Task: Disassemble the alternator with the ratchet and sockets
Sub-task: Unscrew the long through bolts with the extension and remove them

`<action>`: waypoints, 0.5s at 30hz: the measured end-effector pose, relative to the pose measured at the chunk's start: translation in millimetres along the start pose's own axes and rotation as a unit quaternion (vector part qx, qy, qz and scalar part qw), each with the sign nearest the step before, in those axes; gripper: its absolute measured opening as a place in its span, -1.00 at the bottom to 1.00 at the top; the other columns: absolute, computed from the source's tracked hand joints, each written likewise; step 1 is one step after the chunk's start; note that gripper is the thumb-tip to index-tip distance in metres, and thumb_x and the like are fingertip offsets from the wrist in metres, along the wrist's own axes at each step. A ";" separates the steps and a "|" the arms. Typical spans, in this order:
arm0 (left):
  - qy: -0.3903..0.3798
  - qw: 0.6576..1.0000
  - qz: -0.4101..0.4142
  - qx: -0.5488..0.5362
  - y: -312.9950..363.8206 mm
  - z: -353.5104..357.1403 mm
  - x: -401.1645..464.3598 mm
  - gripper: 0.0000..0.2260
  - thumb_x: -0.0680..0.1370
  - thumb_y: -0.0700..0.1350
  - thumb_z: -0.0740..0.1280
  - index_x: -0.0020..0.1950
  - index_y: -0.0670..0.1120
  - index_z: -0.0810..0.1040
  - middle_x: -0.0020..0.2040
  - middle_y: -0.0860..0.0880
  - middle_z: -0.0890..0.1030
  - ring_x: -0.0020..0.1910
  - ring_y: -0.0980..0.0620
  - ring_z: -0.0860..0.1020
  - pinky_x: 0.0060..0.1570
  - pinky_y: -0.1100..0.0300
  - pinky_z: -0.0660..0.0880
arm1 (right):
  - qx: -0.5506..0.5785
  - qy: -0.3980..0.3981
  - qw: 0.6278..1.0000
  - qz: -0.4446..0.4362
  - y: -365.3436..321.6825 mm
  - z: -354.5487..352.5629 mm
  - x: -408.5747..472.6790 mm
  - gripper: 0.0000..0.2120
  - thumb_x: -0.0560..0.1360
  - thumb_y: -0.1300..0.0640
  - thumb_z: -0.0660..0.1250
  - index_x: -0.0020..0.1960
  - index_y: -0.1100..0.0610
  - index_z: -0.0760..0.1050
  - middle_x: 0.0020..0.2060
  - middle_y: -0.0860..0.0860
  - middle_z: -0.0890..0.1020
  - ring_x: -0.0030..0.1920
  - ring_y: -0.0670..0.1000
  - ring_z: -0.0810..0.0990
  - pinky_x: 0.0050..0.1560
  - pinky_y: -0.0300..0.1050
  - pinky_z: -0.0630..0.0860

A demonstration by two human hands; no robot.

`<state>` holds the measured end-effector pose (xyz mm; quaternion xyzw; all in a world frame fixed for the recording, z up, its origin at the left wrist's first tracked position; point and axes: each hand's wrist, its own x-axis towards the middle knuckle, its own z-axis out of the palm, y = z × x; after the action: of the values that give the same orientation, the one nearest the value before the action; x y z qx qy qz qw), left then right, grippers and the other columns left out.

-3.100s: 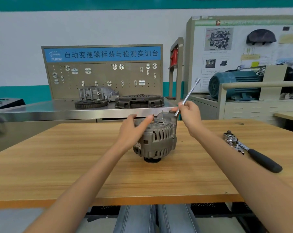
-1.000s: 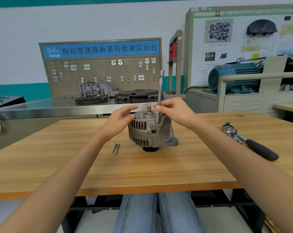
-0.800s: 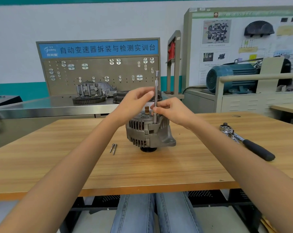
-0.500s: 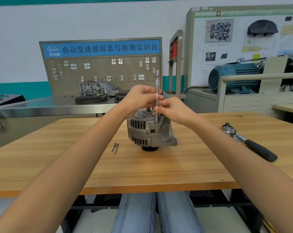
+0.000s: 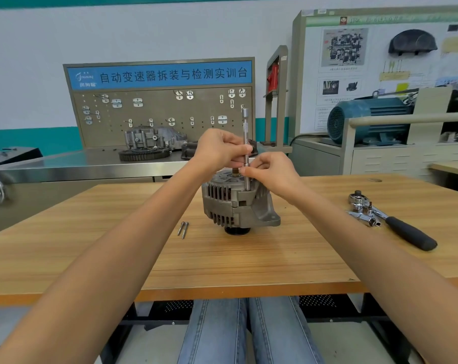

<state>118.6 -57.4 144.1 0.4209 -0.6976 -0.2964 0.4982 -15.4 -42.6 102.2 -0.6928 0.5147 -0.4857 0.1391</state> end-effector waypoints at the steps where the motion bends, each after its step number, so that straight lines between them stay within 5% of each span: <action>1: 0.003 1.000 0.000 0.003 0.3 0.5 0.2 -0.75 0.46 -0.22 0.47 0.10 -0.26 0.60 -0.21 -0.08 0.64 -0.26 0.05 0.63 -0.14 0.18 0.64 | -0.001 -0.006 1.000 0.000 -0.4 -0.7 0.2 -0.85 0.43 0.05 0.45 -0.15 0.10 0.54 -0.31 -0.08 0.55 -0.26 -0.16 0.50 -0.27 -0.29 0.39; 6: 0.005 0.999 0.025 0.026 -1.3 4.4 0.8 -0.84 0.48 -0.21 0.45 0.00 -0.23 0.57 -0.25 -0.07 0.61 -0.25 0.04 0.61 -0.11 0.17 0.62 | -0.005 -0.028 1.000 -0.001 -1.1 -3.3 1.2 -0.88 0.47 0.06 0.40 -0.13 0.10 0.54 -0.29 -0.05 0.57 -0.23 -0.13 0.52 -0.25 -0.29 0.40; 10: -0.027 0.999 0.023 -0.023 -4.0 4.0 0.4 -0.69 0.55 -0.24 0.36 0.28 -0.26 0.48 0.05 -0.15 0.64 0.01 -0.01 0.64 0.08 0.10 0.59 | -0.004 -0.037 0.999 -0.003 -1.1 -4.4 1.8 -0.90 0.49 0.08 0.38 -0.12 0.11 0.55 -0.25 -0.01 0.61 -0.19 -0.09 0.55 -0.23 -0.30 0.42; 15: -0.043 0.998 0.034 -0.043 -2.7 2.0 1.2 -0.79 0.53 -0.29 0.36 0.16 -0.23 0.57 -0.12 -0.05 0.67 -0.13 0.08 0.67 -0.07 0.19 0.62 | -0.011 -0.052 0.999 -0.011 -0.6 -6.9 0.8 -0.89 0.52 0.10 0.35 -0.06 0.14 0.59 -0.13 0.10 0.66 -0.05 0.04 0.62 -0.09 -0.22 0.51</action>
<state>117.2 -59.7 141.7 0.3620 -0.7188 -0.3273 0.4952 -20.7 -40.9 106.4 -0.7239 0.5044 -0.4452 0.1525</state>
